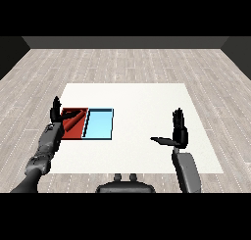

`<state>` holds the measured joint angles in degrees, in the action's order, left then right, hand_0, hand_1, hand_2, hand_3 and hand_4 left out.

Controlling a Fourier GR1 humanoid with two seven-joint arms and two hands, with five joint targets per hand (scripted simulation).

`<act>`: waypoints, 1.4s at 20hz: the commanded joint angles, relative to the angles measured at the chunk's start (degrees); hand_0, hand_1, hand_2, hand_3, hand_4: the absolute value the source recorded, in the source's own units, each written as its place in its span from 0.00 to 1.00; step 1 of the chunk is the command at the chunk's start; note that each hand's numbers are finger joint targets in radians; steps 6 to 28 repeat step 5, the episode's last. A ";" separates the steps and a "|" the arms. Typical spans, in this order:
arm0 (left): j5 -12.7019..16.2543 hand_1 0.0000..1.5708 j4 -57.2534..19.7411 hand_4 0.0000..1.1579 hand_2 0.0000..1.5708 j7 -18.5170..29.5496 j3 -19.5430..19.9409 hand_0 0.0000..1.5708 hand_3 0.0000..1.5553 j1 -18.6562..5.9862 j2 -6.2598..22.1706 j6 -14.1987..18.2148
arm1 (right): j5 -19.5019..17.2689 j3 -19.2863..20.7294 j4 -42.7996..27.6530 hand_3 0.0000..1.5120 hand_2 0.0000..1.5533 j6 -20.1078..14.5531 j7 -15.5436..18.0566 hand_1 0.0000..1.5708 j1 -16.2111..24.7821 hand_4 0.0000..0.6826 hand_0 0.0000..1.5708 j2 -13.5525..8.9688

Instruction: Pick the red can and put it in the red box

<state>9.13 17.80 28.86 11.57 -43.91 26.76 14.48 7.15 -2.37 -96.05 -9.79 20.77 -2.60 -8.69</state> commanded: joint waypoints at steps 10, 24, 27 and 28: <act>7.68 0.00 17.48 0.00 0.00 13.67 1.78 0.00 0.00 3.31 -13.12 -11.02 | 6.14 -0.55 0.59 0.00 0.00 8.40 1.55 0.00 2.41 0.00 0.00 -1.19; 7.68 0.00 17.48 0.00 0.00 13.67 1.78 0.00 0.00 3.31 -13.12 -11.02 | 6.14 -0.55 0.59 0.00 0.00 8.40 1.55 0.00 2.41 0.00 0.00 -1.19; 7.68 0.00 17.48 0.00 0.00 13.67 1.78 0.00 0.00 3.31 -13.12 -11.02 | 6.14 -0.55 0.59 0.00 0.00 8.40 1.55 0.00 2.41 0.00 0.00 -1.19; 7.68 0.00 17.48 0.00 0.00 13.67 1.78 0.00 0.00 3.31 -13.12 -11.02 | 6.14 -0.55 0.59 0.00 0.00 8.40 1.55 0.00 2.41 0.00 0.00 -1.19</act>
